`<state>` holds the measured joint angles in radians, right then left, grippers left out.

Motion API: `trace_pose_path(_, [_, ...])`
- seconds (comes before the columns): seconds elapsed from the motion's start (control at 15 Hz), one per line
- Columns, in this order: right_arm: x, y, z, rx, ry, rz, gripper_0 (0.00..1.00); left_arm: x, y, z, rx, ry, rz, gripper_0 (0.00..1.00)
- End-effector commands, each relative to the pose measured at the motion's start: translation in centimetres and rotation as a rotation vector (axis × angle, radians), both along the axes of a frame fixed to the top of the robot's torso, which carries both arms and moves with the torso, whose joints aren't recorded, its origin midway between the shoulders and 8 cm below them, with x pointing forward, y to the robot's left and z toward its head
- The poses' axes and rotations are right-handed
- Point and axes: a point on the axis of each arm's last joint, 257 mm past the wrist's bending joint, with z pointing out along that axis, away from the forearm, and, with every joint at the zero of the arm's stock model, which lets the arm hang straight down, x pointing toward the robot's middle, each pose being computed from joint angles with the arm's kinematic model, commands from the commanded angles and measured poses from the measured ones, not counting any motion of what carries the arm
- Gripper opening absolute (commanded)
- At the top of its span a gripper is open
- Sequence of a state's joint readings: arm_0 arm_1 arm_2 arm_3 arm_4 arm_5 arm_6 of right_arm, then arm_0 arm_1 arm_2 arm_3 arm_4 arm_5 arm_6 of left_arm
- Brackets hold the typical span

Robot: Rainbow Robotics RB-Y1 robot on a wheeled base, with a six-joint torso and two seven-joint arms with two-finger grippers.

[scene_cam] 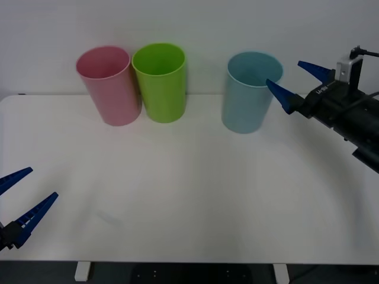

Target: Grasp the object on the table and drop it into the matching bin: aluminum can to the light blue bin, PET bottle to the pink bin.

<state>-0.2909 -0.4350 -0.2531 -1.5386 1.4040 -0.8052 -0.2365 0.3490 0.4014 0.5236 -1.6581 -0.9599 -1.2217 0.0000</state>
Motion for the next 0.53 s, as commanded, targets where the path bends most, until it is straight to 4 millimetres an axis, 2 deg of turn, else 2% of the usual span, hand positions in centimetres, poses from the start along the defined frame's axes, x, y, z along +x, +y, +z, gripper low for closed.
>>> trace_pose_path(0.07, [-2.5,-1.2,-1.6,-0.082,-0.01,0.037,1.0,0.0,0.0,0.0,0.0,0.0,0.0,1.0])
trace_pose_path(0.27, [-4.8,-2.6,-3.8,-0.174,-0.022,0.065,1.0,0.0,0.0,0.0,0.0,0.0,0.0,1.0])
trace_pose_path(0.53, [-8.2,-4.3,-7.0,-0.201,0.04,0.112,1.0,0.0,0.0,0.0,0.0,0.0,0.0,1.0])
